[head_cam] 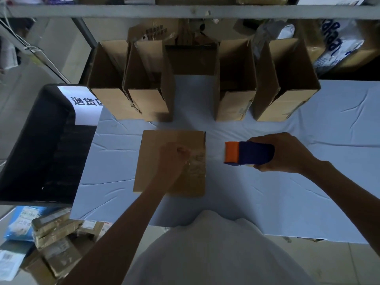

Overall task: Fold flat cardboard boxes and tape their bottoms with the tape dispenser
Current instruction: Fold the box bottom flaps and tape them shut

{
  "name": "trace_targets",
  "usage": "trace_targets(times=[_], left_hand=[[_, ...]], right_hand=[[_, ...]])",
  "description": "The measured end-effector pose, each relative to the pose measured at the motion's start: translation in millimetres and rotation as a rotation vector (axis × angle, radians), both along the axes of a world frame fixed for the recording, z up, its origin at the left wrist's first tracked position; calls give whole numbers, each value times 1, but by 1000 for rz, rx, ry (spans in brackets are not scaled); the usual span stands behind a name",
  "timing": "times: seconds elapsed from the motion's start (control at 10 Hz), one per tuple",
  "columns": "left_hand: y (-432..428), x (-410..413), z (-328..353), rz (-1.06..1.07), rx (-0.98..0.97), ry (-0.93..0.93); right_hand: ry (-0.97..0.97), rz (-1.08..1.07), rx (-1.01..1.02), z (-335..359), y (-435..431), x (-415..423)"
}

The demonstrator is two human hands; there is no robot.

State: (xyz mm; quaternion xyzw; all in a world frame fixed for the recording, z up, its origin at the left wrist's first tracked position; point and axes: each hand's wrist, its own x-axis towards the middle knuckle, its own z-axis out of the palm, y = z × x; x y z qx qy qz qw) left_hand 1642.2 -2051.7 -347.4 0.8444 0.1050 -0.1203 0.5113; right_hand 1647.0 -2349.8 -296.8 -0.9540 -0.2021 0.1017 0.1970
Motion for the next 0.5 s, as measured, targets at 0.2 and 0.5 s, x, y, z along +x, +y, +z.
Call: trace_targets(times=[0.2,0.5], left_hand=[[-5,-1,-13,-24,156,-68],[-18,-7,-18,-42,391,-163]], right_hand=[[64,-20,-11,-13,2,0],[75,-17,-22,-19,5,0]])
